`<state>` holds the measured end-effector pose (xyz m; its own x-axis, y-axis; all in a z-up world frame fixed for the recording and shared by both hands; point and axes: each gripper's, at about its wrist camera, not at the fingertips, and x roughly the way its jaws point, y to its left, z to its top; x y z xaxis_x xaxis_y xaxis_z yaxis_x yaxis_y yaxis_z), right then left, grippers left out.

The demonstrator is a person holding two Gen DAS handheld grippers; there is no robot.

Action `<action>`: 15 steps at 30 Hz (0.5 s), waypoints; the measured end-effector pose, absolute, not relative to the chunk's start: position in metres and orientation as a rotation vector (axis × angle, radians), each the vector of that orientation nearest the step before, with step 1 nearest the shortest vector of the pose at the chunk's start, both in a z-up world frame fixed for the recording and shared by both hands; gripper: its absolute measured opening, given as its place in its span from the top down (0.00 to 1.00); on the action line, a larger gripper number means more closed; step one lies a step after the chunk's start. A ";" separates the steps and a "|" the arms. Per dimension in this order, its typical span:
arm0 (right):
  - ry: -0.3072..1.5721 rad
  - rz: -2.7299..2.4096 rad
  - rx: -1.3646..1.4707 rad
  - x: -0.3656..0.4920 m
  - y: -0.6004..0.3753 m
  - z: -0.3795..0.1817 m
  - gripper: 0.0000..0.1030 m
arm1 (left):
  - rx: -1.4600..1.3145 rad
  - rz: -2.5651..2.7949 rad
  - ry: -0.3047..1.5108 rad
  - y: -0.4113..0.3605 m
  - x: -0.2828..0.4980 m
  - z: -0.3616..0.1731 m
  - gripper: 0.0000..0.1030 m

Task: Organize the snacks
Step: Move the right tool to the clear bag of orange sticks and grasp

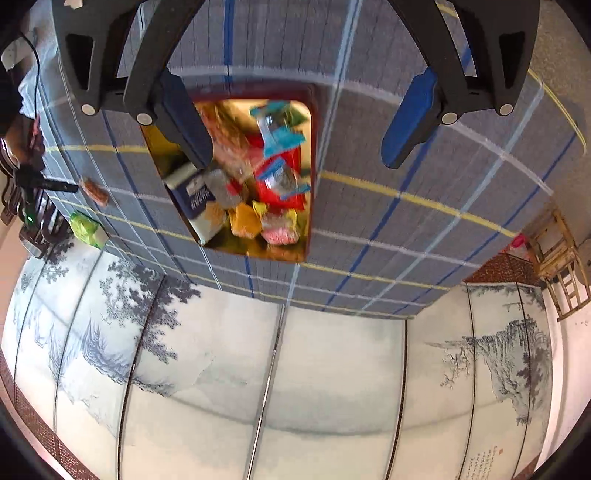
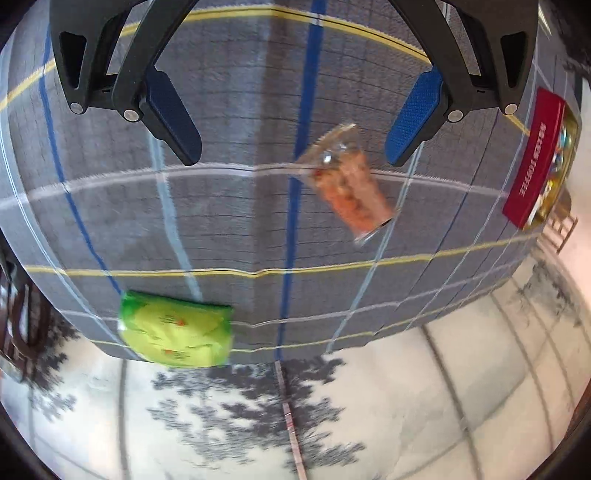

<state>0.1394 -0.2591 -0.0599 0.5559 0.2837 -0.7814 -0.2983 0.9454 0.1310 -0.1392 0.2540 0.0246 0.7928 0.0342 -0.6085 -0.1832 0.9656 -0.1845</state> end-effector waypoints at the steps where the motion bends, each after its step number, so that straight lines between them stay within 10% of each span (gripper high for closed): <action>1: 0.941 0.359 -0.087 0.145 -0.245 -0.064 0.03 | -0.244 0.109 0.661 0.248 -0.147 0.018 0.12; 9: 0.989 0.430 -0.301 0.177 -0.197 -0.077 0.09 | -0.310 0.029 0.718 0.219 -0.178 -0.014 0.12; 15: 0.972 0.398 -0.234 0.179 -0.198 -0.074 0.58 | -0.317 -0.011 0.722 0.204 -0.180 -0.013 0.12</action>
<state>0.1794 -0.1983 -0.0735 0.4992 0.2225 -0.8375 -0.4288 0.9033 -0.0156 -0.1799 0.2037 -0.0132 0.7524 -0.1185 -0.6479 -0.0991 0.9521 -0.2892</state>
